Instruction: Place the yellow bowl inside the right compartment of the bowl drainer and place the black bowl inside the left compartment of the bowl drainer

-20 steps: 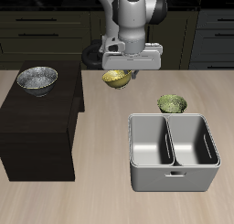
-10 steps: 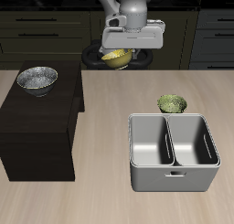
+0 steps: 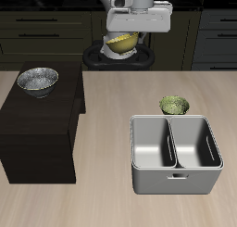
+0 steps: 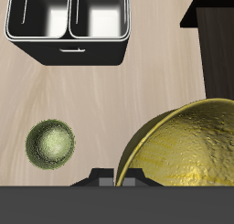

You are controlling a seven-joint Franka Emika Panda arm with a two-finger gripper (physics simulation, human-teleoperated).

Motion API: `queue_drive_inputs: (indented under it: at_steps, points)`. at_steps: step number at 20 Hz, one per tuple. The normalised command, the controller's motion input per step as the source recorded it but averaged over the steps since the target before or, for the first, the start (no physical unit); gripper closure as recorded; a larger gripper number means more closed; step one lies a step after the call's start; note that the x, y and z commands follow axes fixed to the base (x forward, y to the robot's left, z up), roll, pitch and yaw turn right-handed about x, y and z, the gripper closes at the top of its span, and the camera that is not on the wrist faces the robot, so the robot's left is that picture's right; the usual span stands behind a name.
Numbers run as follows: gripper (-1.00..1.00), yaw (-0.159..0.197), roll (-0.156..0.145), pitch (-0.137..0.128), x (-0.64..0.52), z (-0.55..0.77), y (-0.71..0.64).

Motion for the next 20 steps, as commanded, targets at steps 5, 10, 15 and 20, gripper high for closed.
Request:
queue_drive_inputs:
  at_steps: [5,10,15,20]
  points:
    - [1.0,0.002,-0.002,-0.044,0.02,0.23,0.05]
    - [1.0,0.008,0.006,0.039,0.17,-0.07,0.02]
    - [1.0,0.01,-0.002,0.009,0.32,-0.02,0.1]
    - [1.0,-0.003,-0.014,0.035,0.31,0.01,0.05]
